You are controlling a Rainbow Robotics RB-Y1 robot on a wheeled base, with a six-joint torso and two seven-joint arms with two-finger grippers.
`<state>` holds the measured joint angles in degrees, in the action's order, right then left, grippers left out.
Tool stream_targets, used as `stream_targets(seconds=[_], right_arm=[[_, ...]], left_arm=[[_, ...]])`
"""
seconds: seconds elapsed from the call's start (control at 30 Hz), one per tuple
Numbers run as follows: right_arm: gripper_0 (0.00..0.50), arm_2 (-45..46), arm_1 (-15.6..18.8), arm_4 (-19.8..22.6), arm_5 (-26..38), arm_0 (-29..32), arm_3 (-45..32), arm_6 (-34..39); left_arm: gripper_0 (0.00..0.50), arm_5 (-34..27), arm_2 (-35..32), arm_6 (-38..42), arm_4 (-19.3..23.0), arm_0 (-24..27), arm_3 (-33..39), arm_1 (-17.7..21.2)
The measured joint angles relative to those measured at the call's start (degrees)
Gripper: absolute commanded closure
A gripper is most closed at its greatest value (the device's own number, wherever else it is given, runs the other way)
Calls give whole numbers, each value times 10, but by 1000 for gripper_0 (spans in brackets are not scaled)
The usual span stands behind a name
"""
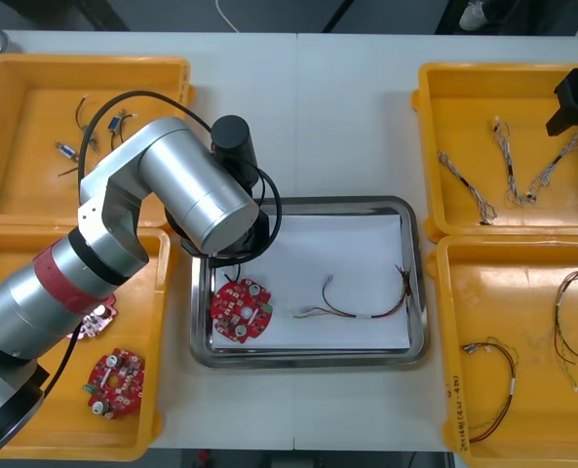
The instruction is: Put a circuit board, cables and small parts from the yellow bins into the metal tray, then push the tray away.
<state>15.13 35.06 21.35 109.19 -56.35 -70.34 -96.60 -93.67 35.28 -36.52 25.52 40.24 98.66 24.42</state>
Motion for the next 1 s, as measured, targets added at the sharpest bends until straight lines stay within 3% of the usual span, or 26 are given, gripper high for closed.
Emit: stream_targets(seconds=[0.33, 0.47, 0.6, 0.8, 1.0], right_arm=[[0, 38, 0, -47, -43, -14, 38, 11], [0, 39, 0, -60, -62, -23, 59, 29], [0, 49, 0, -66, -82, -46, 111, 90], [0, 56, 0, -83, -118, -78, 179, 101], [0, 56, 0, -100, -155, -94, 227, 121]], left_arm=[[0, -3, -6, 0, -1, 0, 7, 0], [0, -39, -31, 0, -1, 0, 39, 0], [0, -84, -74, 0, -1, 0, 73, 0], [0, -150, -162, 1, -1, 0, 117, 0], [0, -158, -245, 1, -1, 1, 137, 3]])
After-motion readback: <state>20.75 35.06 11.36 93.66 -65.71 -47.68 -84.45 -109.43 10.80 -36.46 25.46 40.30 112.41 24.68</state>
